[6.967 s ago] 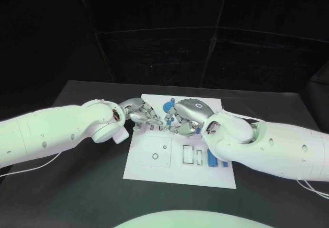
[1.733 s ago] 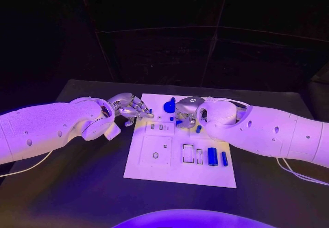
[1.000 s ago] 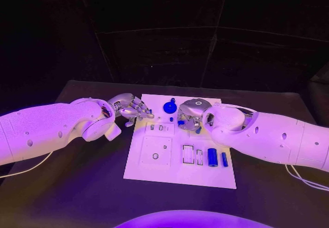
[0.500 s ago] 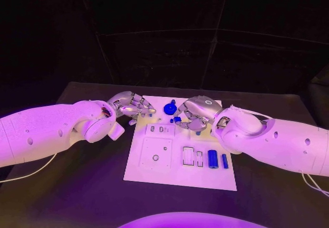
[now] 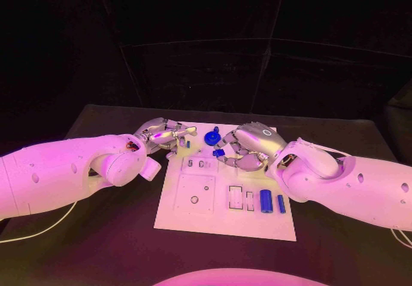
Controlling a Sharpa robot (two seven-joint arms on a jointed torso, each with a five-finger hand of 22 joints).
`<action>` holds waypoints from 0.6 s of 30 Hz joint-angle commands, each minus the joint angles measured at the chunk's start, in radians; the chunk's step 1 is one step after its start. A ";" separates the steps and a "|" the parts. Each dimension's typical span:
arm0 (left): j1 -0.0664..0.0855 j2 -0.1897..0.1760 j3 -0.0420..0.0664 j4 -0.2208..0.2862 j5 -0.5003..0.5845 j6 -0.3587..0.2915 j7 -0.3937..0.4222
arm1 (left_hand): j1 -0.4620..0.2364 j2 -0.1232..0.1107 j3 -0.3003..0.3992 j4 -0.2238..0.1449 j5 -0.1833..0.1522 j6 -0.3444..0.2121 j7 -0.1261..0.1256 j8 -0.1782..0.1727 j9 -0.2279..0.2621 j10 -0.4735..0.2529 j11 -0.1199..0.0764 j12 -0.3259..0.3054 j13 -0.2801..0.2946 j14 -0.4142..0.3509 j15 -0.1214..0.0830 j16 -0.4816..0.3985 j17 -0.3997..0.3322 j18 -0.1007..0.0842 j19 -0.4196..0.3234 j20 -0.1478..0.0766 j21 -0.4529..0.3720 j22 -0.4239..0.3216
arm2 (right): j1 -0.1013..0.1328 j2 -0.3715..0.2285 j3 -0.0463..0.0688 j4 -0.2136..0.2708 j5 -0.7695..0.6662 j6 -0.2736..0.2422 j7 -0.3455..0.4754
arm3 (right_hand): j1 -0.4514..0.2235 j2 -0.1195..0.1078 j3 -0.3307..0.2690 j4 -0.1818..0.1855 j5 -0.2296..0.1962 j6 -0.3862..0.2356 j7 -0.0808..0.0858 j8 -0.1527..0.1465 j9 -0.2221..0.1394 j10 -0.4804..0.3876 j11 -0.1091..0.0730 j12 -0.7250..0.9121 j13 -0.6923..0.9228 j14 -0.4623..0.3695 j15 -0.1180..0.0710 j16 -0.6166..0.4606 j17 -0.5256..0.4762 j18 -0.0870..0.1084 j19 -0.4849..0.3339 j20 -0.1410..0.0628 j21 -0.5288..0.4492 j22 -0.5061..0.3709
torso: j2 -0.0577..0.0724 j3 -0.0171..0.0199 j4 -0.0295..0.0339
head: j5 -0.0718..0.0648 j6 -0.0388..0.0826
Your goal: Assemble the parts on the task board
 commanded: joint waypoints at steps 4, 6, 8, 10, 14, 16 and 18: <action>-0.009 0.003 0.000 0.011 0.148 0.053 0.072 | -0.041 0.010 -0.005 0.033 0.000 0.003 0.008 -0.019 -0.016 -0.002 0.013 0.012 0.004 0.089 0.010 0.008 0.191 -0.010 0.003 0.010 0.012 0.012 | 0.002 -0.006 0.000 0.017 -0.037 -0.065 0.024 | 0.006 -0.009 0.002 -0.007 0.002 0.025 -0.013 0.015 0.006 0.009 0.001 0.004 0.001 0.102 -0.008 0.004 0.249 -0.001 0.025 -0.006 0.004 0.044 | 0.000 -0.0006 0.0013 | -0.003 -0.002; -0.011 0.004 0.000 0.013 0.154 0.063 0.072 | -0.048 0.013 -0.005 0.039 0.000 0.004 0.008 -0.022 -0.019 -0.002 0.013 0.014 0.005 0.089 0.010 0.009 0.193 -0.010 0.004 0.011 0.014 0.014 | 0.002 -0.007 0.000 0.020 -0.038 -0.066 0.023 | 0.006 -0.010 0.002 -0.008 0.001 0.025 -0.013 0.015 0.006 0.009 0.001 0.004 0.001 0.102 -0.008 0.004 0.249 -0.001 0.025 -0.006 0.004 0.044 | 0.000 -0.0003 0.0011 | -0.003 -0.003; -0.014 0.005 0.000 0.015 0.158 0.071 0.070 | -0.051 0.014 -0.005 0.042 0.000 0.005 0.008 -0.024 -0.021 -0.003 0.013 0.015 0.005 0.089 0.010 0.009 0.194 -0.010 0.004 0.011 0.015 0.015 | 0.002 -0.007 0.000 0.022 -0.039 -0.066 0.022 | 0.006 -0.011 0.002 -0.009 -0.001 0.025 -0.013 0.015 0.006 0.009 0.001 0.004 0.001 0.102 -0.008 0.004 0.249 -0.001 0.025 -0.006 0.004 0.043 | -0.001 0.0003 0.0011 | -0.003 -0.003; -0.015 0.005 0.000 0.016 0.160 0.077 0.066 | -0.056 0.016 -0.006 0.047 0.000 0.005 0.009 -0.026 -0.023 -0.003 0.013 0.016 0.006 0.089 0.011 0.009 0.194 -0.010 0.003 0.012 0.015 0.015 | 0.002 -0.006 0.000 0.024 -0.041 -0.066 0.020 | 0.006 -0.012 0.002 -0.010 -0.004 0.026 -0.013 0.015 0.006 0.009 0.001 0.003 0.001 0.102 -0.008 0.004 0.249 -0.001 0.025 -0.006 0.004 0.043 | -0.001 0.0006 0.0009 | -0.003 -0.003; -0.018 0.005 0.000 0.019 0.162 0.090 0.054 | -0.074 0.019 -0.011 0.064 0.000 0.012 0.008 -0.031 -0.029 -0.005 0.014 0.021 0.007 0.089 0.011 0.009 0.194 -0.010 0.003 0.013 0.016 0.016 | 0.002 -0.005 0.000 0.027 -0.050 -0.069 0.007 | 0.006 -0.013 0.002 -0.011 -0.010 0.026 -0.013 0.015 0.006 0.009 0.001 0.003 0.001 0.102 -0.008 0.004 0.249 -0.001 0.025 -0.007 0.004 0.043 | 0.000 0.0007 0.0009 | -0.004 -0.002; -0.019 0.005 0.000 0.020 0.163 0.096 0.047 | -0.086 0.021 -0.014 0.075 0.000 0.020 0.006 -0.031 -0.032 -0.006 0.013 0.023 0.007 0.089 0.011 0.009 0.194 -0.009 0.002 0.013 0.016 0.017 | 0.002 -0.004 0.000 0.028 -0.056 -0.071 -0.002 | 0.006 -0.014 0.002 -0.012 -0.015 0.027 -0.013 0.015 0.006 0.010 0.001 0.003 0.002 0.102 -0.008 0.004 0.249 -0.001 0.025 -0.007 0.005 0.044 | 0.000 0.0005 0.0010 | -0.004 -0.002; -0.020 0.005 0.000 0.021 0.163 0.103 0.040 | -0.094 0.022 -0.016 0.084 0.001 0.031 0.003 -0.028 -0.032 -0.006 0.010 0.025 0.008 0.089 0.009 0.010 0.195 -0.009 0.002 0.012 0.017 0.018 | 0.002 -0.003 0.000 0.027 -0.060 -0.072 -0.011 | 0.005 -0.015 0.002 -0.013 -0.019 0.027 -0.013 0.015 0.006 0.010 0.001 0.003 0.001 0.102 -0.008 0.004 0.249 -0.001 0.025 -0.007 0.004 0.044 | 0.000 0.0004 0.0008 | -0.004 -0.002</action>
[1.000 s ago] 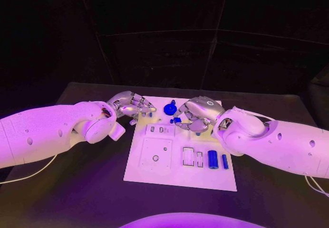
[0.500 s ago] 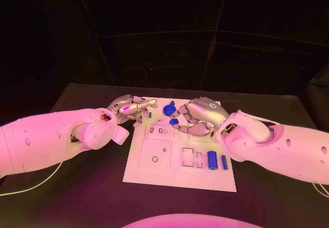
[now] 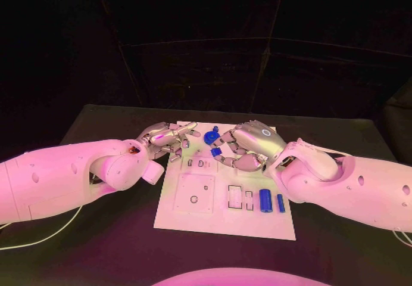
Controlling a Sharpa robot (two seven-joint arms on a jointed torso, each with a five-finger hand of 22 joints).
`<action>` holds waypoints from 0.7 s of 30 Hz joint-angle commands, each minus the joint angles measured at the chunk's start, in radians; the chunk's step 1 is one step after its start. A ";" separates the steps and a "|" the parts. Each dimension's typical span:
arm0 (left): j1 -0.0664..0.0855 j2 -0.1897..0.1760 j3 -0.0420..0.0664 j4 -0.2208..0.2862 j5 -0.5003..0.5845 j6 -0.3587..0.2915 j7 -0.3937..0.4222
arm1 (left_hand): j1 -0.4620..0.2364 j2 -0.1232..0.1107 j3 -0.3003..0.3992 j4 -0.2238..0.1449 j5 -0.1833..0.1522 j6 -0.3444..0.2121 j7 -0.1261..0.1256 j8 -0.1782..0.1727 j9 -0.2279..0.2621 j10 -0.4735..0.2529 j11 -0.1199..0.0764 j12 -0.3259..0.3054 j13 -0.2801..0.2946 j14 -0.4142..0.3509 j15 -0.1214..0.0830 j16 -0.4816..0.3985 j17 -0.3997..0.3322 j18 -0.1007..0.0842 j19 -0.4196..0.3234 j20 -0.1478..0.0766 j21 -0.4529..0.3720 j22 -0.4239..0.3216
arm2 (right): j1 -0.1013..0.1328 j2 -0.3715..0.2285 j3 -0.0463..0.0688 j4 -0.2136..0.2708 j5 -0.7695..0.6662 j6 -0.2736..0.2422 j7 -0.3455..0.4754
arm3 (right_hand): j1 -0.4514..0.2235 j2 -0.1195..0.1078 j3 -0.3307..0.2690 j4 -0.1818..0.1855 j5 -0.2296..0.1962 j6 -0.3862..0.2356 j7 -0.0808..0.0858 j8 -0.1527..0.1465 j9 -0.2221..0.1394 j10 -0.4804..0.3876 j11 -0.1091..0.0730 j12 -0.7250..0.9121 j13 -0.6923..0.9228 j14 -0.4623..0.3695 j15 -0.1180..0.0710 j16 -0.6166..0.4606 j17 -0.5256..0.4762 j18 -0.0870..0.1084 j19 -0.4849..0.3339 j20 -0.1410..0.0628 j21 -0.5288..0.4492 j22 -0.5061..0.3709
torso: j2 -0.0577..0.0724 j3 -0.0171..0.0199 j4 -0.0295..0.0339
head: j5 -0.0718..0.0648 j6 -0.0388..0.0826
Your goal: Assemble the parts on the task board
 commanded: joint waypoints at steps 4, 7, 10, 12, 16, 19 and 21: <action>-0.002 0.001 0.001 0.006 0.010 0.059 -0.023 | -0.027 0.001 -0.005 0.025 0.001 0.036 -0.009 0.008 -0.002 -0.003 -0.006 0.009 0.002 0.087 0.002 0.007 0.196 -0.009 0.000 0.000 0.008 0.006 | 0.002 0.005 0.000 -0.001 -0.032 -0.025 -0.039 | 0.000 -0.010 0.002 -0.007 -0.013 0.025 -0.015 0.015 0.005 0.007 -0.003 0.002 0.000 0.102 -0.008 0.004 0.249 -0.001 0.025 -0.007 0.004 0.044 | 0.000 -0.0003 0.0004 | -0.001 0.000; -0.003 0.001 0.001 0.008 -0.010 0.080 -0.046 | -0.044 -0.001 -0.014 0.044 0.001 0.047 -0.013 0.010 -0.004 -0.004 -0.010 0.010 0.002 0.087 -0.002 0.007 0.195 -0.009 -0.001 -0.004 0.008 0.007 | 0.002 0.008 0.000 -0.005 -0.036 -0.026 -0.055 | -0.001 -0.011 0.002 -0.007 -0.016 0.025 -0.015 0.015 0.005 0.007 -0.003 0.002 0.000 0.102 -0.008 0.003 0.248 -0.001 0.025 -0.007 0.004 0.042 | 0.000 -0.0001 0.0001 | -0.001 0.000; -0.004 0.001 0.000 0.010 -0.028 0.096 -0.063 | -0.054 -0.003 -0.021 0.056 0.001 0.050 -0.015 0.010 -0.006 -0.004 -0.011 0.012 0.002 0.087 -0.003 0.007 0.197 -0.010 0.000 -0.005 0.012 0.012 | 0.002 0.010 0.000 -0.007 -0.039 -0.027 -0.067 | -0.001 -0.012 0.001 -0.007 -0.017 0.025 -0.014 0.014 0.005 0.007 -0.003 0.002 0.000 0.102 -0.008 0.003 0.248 0.000 0.024 -0.007 0.003 0.042 | 0.000 -0.0003 -0.0001 | -0.001 -0.001; -0.005 0.001 0.000 0.010 -0.043 0.107 -0.076 | -0.062 -0.003 -0.027 0.065 0.001 0.053 -0.015 0.010 -0.007 -0.004 -0.012 0.013 0.002 0.087 -0.004 0.008 0.197 -0.010 0.001 -0.006 0.013 0.013 | 0.002 0.011 0.000 -0.008 -0.041 -0.031 -0.075 | -0.001 -0.012 0.001 -0.007 -0.018 0.025 -0.014 0.014 0.005 0.007 -0.003 0.002 0.000 0.102 -0.008 0.003 0.248 0.000 0.024 -0.007 0.003 0.041 | 0.000 -0.0005 0.0001 | -0.001 0.000; -0.007 0.002 0.000 0.012 -0.058 0.124 -0.092 | -0.072 -0.005 -0.037 0.070 0.001 0.053 -0.015 0.006 -0.010 -0.004 -0.012 0.014 0.002 0.087 -0.004 0.008 0.197 -0.011 0.000 -0.007 0.013 0.013 | 0.002 0.013 0.000 -0.009 -0.043 -0.037 -0.086 | -0.002 -0.013 0.001 -0.008 -0.020 0.025 -0.014 0.014 0.005 0.008 -0.003 0.002 0.001 0.102 -0.008 0.003 0.247 0.000 0.024 -0.007 0.003 0.042 | 0.000 -0.0005 0.0012 | -0.001 -0.001; -0.008 0.004 0.000 0.013 -0.067 0.134 -0.100 | -0.078 -0.006 -0.043 0.071 0.001 0.052 -0.015 0.004 -0.012 -0.004 -0.011 0.014 0.001 0.087 -0.004 0.008 0.198 -0.011 0.000 -0.007 0.013 0.013 | 0.002 0.016 0.000 -0.011 -0.044 -0.042 -0.092 | -0.002 -0.013 0.001 -0.008 -0.020 0.025 -0.014 0.014 0.005 0.008 -0.003 0.002 0.001 0.102 -0.008 0.003 0.247 0.000 0.024 -0.007 0.003 0.042 | -0.001 -0.0001 -0.0003 | 0.001 -0.002; -0.009 0.005 0.000 0.013 -0.070 0.138 -0.103 | -0.080 -0.006 -0.046 0.071 0.001 0.050 -0.014 0.001 -0.014 -0.005 -0.011 0.014 0.001 0.087 -0.004 0.008 0.198 -0.011 0.000 -0.007 0.014 0.014 | 0.002 0.018 0.001 -0.013 -0.045 -0.046 -0.096 | -0.002 -0.013 0.001 -0.008 -0.020 0.025 -0.014 0.014 0.005 0.008 -0.003 0.002 0.001 0.102 -0.008 0.003 0.247 0.000 0.024 -0.007 0.003 0.042 | -0.001 0.0000 -0.0003 | 0.002 -0.001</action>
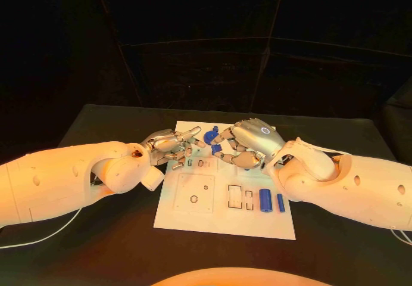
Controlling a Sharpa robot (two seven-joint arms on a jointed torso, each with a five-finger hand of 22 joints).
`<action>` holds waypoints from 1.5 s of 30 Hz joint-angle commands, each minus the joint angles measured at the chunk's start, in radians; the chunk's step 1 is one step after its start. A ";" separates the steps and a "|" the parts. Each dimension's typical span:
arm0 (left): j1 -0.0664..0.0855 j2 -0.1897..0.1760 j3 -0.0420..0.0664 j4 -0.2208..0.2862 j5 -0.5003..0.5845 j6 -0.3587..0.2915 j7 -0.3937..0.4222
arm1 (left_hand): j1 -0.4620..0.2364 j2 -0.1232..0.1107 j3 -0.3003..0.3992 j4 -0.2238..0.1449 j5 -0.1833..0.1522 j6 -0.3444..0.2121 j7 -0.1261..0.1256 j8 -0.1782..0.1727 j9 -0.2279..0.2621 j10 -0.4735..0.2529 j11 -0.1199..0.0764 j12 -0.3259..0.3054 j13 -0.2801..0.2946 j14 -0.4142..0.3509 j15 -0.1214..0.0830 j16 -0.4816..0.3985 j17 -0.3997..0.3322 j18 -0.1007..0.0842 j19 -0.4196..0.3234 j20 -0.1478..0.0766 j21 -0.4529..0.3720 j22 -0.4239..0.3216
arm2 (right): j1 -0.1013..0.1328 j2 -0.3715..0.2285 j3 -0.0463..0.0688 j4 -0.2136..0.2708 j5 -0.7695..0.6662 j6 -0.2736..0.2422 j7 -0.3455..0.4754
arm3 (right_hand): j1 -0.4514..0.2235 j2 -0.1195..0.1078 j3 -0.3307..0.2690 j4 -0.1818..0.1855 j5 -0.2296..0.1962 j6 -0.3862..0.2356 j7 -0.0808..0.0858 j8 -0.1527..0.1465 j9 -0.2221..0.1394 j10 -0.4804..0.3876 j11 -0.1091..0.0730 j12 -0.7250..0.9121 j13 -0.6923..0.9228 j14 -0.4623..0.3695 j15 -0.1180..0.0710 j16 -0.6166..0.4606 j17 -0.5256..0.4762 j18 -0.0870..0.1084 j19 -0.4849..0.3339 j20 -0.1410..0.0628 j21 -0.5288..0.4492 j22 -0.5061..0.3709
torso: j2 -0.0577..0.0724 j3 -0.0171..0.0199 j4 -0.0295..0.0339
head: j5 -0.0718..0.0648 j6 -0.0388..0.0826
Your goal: Assemble the parts on the task board
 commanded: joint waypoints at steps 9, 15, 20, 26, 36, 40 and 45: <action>-0.001 0.012 0.001 0.005 -0.038 0.048 -0.033 | -0.010 0.010 -0.024 -0.004 0.001 -0.024 0.014 -0.039 -0.020 -0.001 0.002 0.008 0.000 0.088 0.003 0.006 0.200 -0.012 0.001 -0.002 0.007 0.005 | 0.002 0.010 0.001 -0.005 -0.014 -0.041 -0.035 | 0.003 -0.008 -0.002 -0.005 -0.007 0.021 -0.016 0.012 0.004 0.009 -0.003 0.004 0.003 0.102 -0.008 0.003 0.247 0.000 0.024 -0.007 0.003 0.041 | 0.000 0.0005 -0.0020 | 0.002 0.004; -0.002 0.021 0.001 0.002 -0.026 0.032 -0.018 | -0.016 0.012 -0.039 -0.001 0.000 -0.043 0.024 -0.062 -0.033 -0.004 0.011 0.009 0.000 0.087 0.010 0.003 0.195 -0.011 -0.003 0.003 0.000 -0.002 | 0.002 0.014 0.001 -0.005 -0.005 -0.055 -0.026 | 0.003 -0.008 -0.002 -0.005 -0.007 0.021 -0.016 0.012 0.004 0.009 -0.003 0.004 0.003 0.102 -0.008 0.003 0.247 0.000 0.024 -0.007 0.003 0.041 | 0.000 0.0002 -0.0006 | 0.002 0.005; -0.002 0.028 0.001 -0.003 0.026 0.012 0.016 | -0.060 0.011 -0.102 -0.002 -0.001 -0.072 0.037 -0.097 -0.057 -0.064 0.024 -0.015 -0.010 0.051 0.023 -0.052 0.092 0.016 -0.080 0.018 -0.119 -0.145 | 0.002 0.013 0.001 -0.001 0.022 -0.077 0.004 | 0.003 -0.008 -0.002 -0.006 -0.008 0.021 -0.016 0.013 0.004 0.009 -0.003 0.004 0.003 0.102 -0.008 0.004 0.248 0.000 0.025 -0.007 0.004 0.042 | 0.001 -0.0001 -0.0015 | 0.003 0.006; -0.002 0.045 0.000 -0.008 0.121 0.032 0.039 | -0.159 0.043 -0.194 0.003 -0.002 -0.083 0.041 -0.117 -0.073 -0.135 0.033 -0.053 -0.033 0.014 0.033 -0.098 0.014 0.036 -0.146 0.028 -0.219 -0.256 | 0.002 0.012 0.001 0.006 0.055 -0.103 0.044 | 0.004 -0.008 -0.002 -0.006 -0.008 0.021 -0.016 0.013 0.004 0.009 -0.003 0.003 0.003 0.102 -0.008 0.004 0.248 0.000 0.024 -0.007 0.003 0.042 | 0.001 0.0002 -0.0018 | 0.004 0.007; -0.003 0.068 0.000 -0.013 0.159 0.099 0.015 | -0.220 0.101 -0.286 0.002 -0.003 -0.037 0.039 -0.109 -0.071 -0.086 0.028 0.000 -0.017 0.049 0.029 -0.043 0.103 0.014 -0.084 0.023 -0.122 -0.140 | 0.001 0.018 0.001 0.015 0.090 -0.142 0.090 | 0.004 -0.009 -0.002 -0.006 -0.009 0.021 -0.016 0.012 0.004 0.007 -0.003 0.001 0.000 0.102 -0.008 0.004 0.249 0.000 0.024 -0.007 0.003 0.041 | 0.001 0.0008 -0.0012 | 0.004 0.006; -0.003 0.071 0.000 -0.014 0.161 0.115 0.002 | -0.220 0.113 -0.305 0.002 -0.003 -0.023 0.037 -0.107 -0.071 -0.077 0.027 0.014 -0.010 0.058 0.027 -0.029 0.126 0.008 -0.068 0.022 -0.093 -0.108 | 0.001 0.022 0.001 0.014 0.101 -0.150 0.102 | 0.004 -0.009 -0.002 -0.006 -0.009 0.021 -0.016 0.012 0.004 0.007 -0.003 0.000 -0.001 0.102 -0.008 0.004 0.249 0.000 0.024 -0.007 0.003 0.041 | 0.000 0.0010 -0.0010 | 0.003 0.006; -0.004 0.073 0.000 -0.012 0.162 0.133 0.003 | -0.219 0.132 -0.331 0.002 -0.004 0.001 0.030 -0.101 -0.070 -0.064 0.021 0.035 -0.001 0.066 0.023 -0.017 0.147 0.003 -0.053 0.019 -0.064 -0.075 | 0.001 0.027 0.001 0.010 0.109 -0.149 0.108 | 0.004 -0.009 -0.002 -0.006 -0.009 0.021 -0.016 0.012 0.004 0.006 -0.003 -0.002 -0.003 0.102 -0.008 0.004 0.249 0.000 0.024 -0.007 0.003 0.041 | 0.001 -0.0003 -0.0009 | 0.002 0.006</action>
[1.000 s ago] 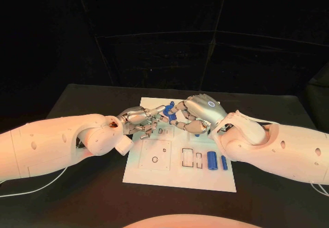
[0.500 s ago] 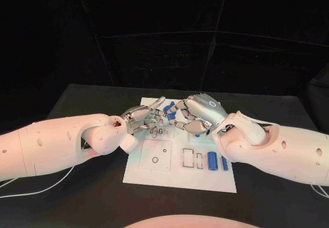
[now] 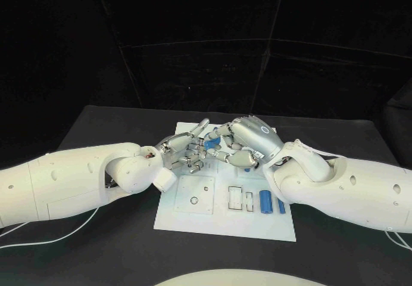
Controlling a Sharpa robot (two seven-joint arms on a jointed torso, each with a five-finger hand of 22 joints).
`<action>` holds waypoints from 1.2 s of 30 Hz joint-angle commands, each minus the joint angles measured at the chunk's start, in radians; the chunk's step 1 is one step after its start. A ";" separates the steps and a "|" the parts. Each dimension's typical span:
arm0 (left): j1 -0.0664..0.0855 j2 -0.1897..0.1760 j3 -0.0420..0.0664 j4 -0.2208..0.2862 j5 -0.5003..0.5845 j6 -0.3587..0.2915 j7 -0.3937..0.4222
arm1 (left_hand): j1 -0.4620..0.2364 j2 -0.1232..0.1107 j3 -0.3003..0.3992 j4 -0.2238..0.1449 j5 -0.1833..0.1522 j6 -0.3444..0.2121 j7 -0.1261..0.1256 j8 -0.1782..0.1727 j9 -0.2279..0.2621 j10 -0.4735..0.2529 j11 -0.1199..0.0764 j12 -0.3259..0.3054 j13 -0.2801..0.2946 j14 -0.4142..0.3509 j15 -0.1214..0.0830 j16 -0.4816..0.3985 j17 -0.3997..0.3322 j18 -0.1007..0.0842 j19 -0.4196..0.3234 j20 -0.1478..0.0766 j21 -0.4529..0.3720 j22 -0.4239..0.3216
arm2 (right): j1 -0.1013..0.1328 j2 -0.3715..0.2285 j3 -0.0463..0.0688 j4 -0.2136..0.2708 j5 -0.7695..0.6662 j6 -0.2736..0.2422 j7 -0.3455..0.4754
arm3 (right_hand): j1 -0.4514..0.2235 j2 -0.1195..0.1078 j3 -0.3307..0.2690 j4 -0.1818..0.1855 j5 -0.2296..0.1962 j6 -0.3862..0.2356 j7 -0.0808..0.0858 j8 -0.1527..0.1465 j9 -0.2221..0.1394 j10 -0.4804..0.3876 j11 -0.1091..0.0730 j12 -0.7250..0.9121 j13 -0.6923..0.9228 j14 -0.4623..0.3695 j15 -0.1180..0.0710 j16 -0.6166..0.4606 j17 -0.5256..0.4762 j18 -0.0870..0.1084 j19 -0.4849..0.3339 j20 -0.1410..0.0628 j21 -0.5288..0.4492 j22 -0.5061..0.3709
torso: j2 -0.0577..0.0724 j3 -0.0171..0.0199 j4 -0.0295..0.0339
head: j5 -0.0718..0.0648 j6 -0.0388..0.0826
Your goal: Assemble the parts on the task board
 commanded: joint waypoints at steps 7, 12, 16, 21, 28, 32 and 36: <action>0.000 0.003 0.000 0.004 0.031 0.061 0.031 | 0.005 0.041 -0.034 0.000 -0.003 0.041 -0.013 0.014 0.003 0.026 -0.010 0.027 0.014 0.074 -0.012 0.018 0.170 -0.018 0.021 -0.006 0.034 0.038 | 0.002 0.008 0.001 -0.006 0.026 -0.019 0.030 | 0.012 0.000 -0.001 -0.007 0.003 0.021 -0.012 0.007 0.002 0.002 0.001 -0.002 0.000 0.102 -0.008 0.004 0.248 0.000 0.024 -0.007 0.003 0.040 | -0.001 -0.0013 0.0008 | 0.000 -0.002; 0.000 0.001 0.000 0.006 0.044 0.060 0.050 | 0.016 0.059 -0.056 0.000 -0.003 0.068 -0.024 0.023 0.008 0.044 -0.019 0.051 0.044 0.079 -0.020 0.025 0.184 -0.021 0.027 -0.013 0.051 0.057 | 0.002 0.008 0.001 -0.007 0.029 -0.010 0.032 | 0.013 -0.001 -0.001 -0.007 0.003 0.020 -0.012 0.007 0.002 0.003 0.001 -0.001 0.001 0.102 -0.008 0.004 0.249 0.000 0.024 -0.007 0.003 0.040 | -0.001 -0.0014 0.0006 | 0.000 -0.003; 0.000 0.000 0.001 0.008 0.049 0.069 0.062 | 0.032 0.073 -0.069 -0.001 -0.003 0.090 -0.033 0.033 0.014 0.055 -0.027 0.065 0.066 0.081 -0.026 0.027 0.189 -0.022 0.029 -0.019 0.056 0.064 | 0.002 0.009 0.001 -0.008 0.030 -0.007 0.035 | 0.013 -0.001 -0.001 -0.007 0.003 0.020 -0.012 0.007 0.002 0.003 0.001 -0.001 0.001 0.102 -0.008 0.004 0.249 0.000 0.024 -0.007 0.003 0.040 | -0.001 -0.0012 0.0009 | -0.001 -0.002; 0.000 -0.002 0.001 0.011 0.052 0.080 0.069 | 0.044 0.082 -0.083 0.000 -0.004 0.105 -0.040 0.041 0.019 0.066 -0.033 0.078 0.089 0.082 -0.031 0.029 0.192 -0.023 0.030 -0.024 0.060 0.068 | 0.002 0.007 0.001 -0.007 0.030 -0.005 0.038 | 0.013 -0.001 -0.001 -0.008 0.003 0.020 -0.012 0.006 0.002 0.004 0.001 0.000 0.002 0.102 -0.008 0.004 0.248 0.000 0.024 -0.007 0.003 0.040 | -0.001 -0.0008 0.0009 | 0.000 -0.003; 0.000 -0.004 0.001 0.011 0.054 0.085 0.071 | 0.059 0.090 -0.100 -0.001 -0.004 0.119 -0.046 0.050 0.027 0.074 -0.039 0.088 0.104 0.083 -0.036 0.030 0.195 -0.024 0.031 -0.029 0.065 0.074 | 0.002 0.004 0.001 -0.009 0.026 -0.006 0.037 | 0.014 0.000 0.000 -0.008 0.003 0.020 -0.012 0.006 0.002 0.003 0.001 -0.001 0.001 0.102 -0.008 0.004 0.249 0.000 0.024 -0.007 0.003 0.040 | -0.001 0.0000 0.0004 | 0.001 -0.004; 0.000 -0.005 0.001 0.009 0.054 0.083 0.064 | 0.067 0.094 -0.106 -0.001 -0.003 0.124 -0.048 0.053 0.030 0.077 -0.041 0.091 0.110 0.083 -0.038 0.031 0.197 -0.024 0.032 -0.031 0.066 0.075 | 0.002 0.002 0.001 -0.008 0.025 -0.008 0.038 | 0.014 0.000 0.000 -0.008 0.003 0.020 -0.012 0.006 0.002 0.003 0.001 -0.001 0.001 0.102 -0.008 0.004 0.249 0.000 0.024 -0.007 0.003 0.040 | -0.001 -0.0002 0.0003 | 0.001 -0.004; 0.000 -0.006 0.001 0.007 0.054 0.078 0.061 | 0.074 0.096 -0.109 -0.002 -0.003 0.126 -0.049 0.055 0.032 0.078 -0.042 0.093 0.113 0.083 -0.039 0.031 0.197 -0.024 0.031 -0.032 0.066 0.075 | 0.002 0.000 0.001 -0.005 0.025 -0.011 0.038 | 0.014 0.000 0.000 -0.008 0.003 0.020 -0.012 0.006 0.002 0.003 0.001 -0.001 0.001 0.102 -0.008 0.004 0.249 0.000 0.024 -0.007 0.003 0.040 | -0.001 0.0001 0.0001 | 0.002 -0.003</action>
